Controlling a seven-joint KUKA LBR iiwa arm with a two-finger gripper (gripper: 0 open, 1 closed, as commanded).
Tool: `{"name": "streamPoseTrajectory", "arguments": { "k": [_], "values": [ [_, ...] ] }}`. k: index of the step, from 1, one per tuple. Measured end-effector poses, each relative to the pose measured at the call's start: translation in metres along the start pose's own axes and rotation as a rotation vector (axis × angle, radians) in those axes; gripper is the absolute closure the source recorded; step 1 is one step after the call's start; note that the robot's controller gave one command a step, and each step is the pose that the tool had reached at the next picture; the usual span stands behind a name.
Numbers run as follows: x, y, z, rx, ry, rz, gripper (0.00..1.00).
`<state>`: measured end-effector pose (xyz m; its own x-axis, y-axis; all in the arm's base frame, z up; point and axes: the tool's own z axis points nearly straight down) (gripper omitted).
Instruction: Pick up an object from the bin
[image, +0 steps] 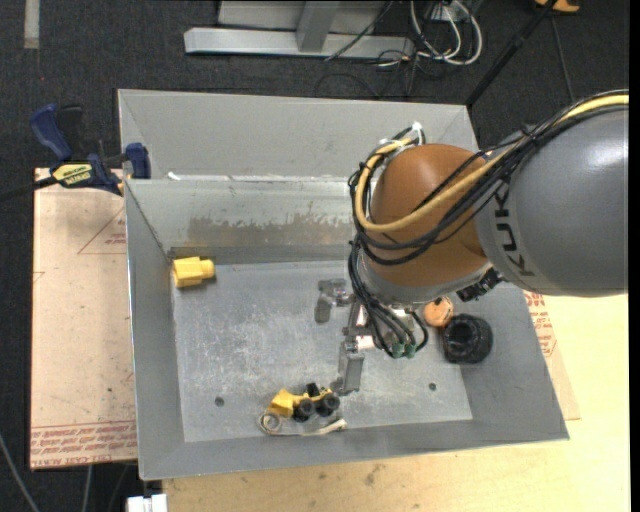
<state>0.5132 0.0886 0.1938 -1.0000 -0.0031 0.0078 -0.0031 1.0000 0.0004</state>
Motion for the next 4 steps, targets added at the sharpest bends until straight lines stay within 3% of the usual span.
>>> {"name": "streamPoseTrajectory", "arguments": {
  "k": [1, 2, 3, 4],
  "values": [
    [-0.002, 0.000, -0.004, -0.001, -0.008, 0.003, 0.00],
    [0.011, -0.004, 0.048, -0.002, -0.014, 0.031, 0.00],
    [0.005, -0.037, 0.088, -0.002, -0.006, 0.168, 0.00],
    [0.016, -0.037, 0.108, 0.002, -0.009, 0.165, 0.00]
  ]
}}
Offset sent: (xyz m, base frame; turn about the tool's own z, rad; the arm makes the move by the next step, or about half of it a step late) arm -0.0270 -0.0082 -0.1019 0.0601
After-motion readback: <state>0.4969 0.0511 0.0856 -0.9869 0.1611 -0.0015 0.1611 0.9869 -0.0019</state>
